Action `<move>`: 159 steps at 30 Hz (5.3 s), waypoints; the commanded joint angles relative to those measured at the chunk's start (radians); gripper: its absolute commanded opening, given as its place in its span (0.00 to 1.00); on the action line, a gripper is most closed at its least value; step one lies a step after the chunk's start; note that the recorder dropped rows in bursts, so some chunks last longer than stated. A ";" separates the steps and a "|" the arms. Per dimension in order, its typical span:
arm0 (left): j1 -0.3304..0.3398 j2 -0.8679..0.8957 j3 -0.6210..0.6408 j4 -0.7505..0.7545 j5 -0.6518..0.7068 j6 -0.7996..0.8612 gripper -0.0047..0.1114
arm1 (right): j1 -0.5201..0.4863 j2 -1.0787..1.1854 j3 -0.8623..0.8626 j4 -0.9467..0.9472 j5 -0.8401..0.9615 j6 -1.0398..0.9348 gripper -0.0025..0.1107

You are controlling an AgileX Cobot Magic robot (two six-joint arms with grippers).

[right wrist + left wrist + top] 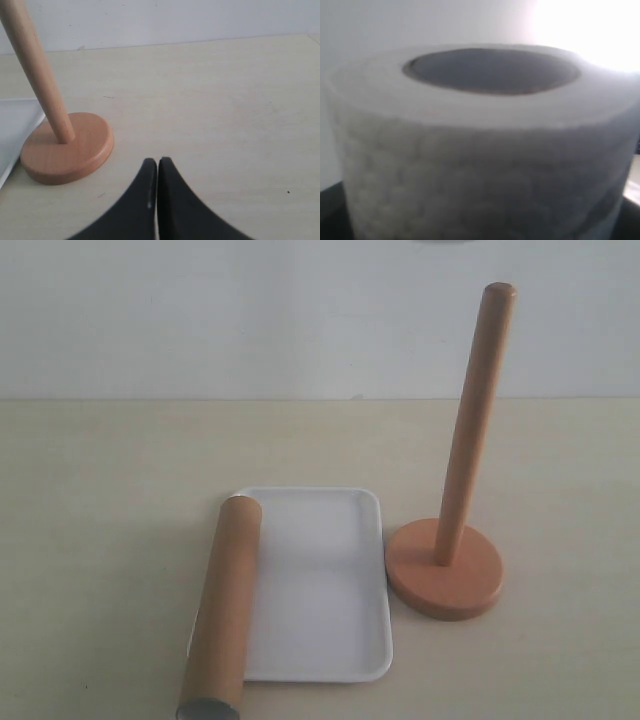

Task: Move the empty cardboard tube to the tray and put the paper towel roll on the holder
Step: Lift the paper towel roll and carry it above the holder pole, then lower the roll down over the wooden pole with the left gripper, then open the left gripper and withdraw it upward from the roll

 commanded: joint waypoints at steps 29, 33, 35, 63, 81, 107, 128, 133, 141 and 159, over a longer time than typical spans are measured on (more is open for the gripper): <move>-0.007 0.282 -0.162 0.019 0.035 -0.007 0.08 | -0.007 -0.004 -0.001 0.001 -0.013 -0.003 0.02; -0.007 0.291 -0.143 0.019 0.035 0.058 0.08 | -0.007 -0.004 -0.001 0.001 -0.023 -0.003 0.02; -0.007 0.291 -0.118 0.019 0.035 0.070 0.08 | -0.007 -0.004 -0.001 0.001 -0.023 -0.003 0.02; -0.003 0.322 0.061 -0.609 -0.121 0.716 0.08 | -0.007 -0.004 -0.001 0.001 -0.023 -0.003 0.02; 0.052 0.366 0.383 -1.172 -0.349 1.207 0.08 | -0.007 -0.004 -0.001 0.001 -0.023 -0.003 0.02; 0.076 0.478 0.465 -1.161 -0.481 1.222 0.26 | -0.007 -0.004 -0.001 0.001 -0.023 -0.003 0.02; 0.080 0.373 0.465 -1.101 -0.477 1.351 0.98 | -0.007 -0.004 -0.001 0.001 -0.041 -0.003 0.02; 0.080 0.269 0.465 -1.101 -0.473 1.351 0.98 | -0.007 -0.004 -0.001 0.001 -0.041 -0.003 0.02; 0.078 0.045 0.465 -1.019 -0.250 1.258 0.95 | -0.007 -0.004 -0.001 0.001 -0.041 -0.003 0.02; 0.078 -0.554 0.600 -0.271 -0.130 0.725 0.09 | -0.007 -0.004 -0.001 0.001 -0.041 -0.002 0.02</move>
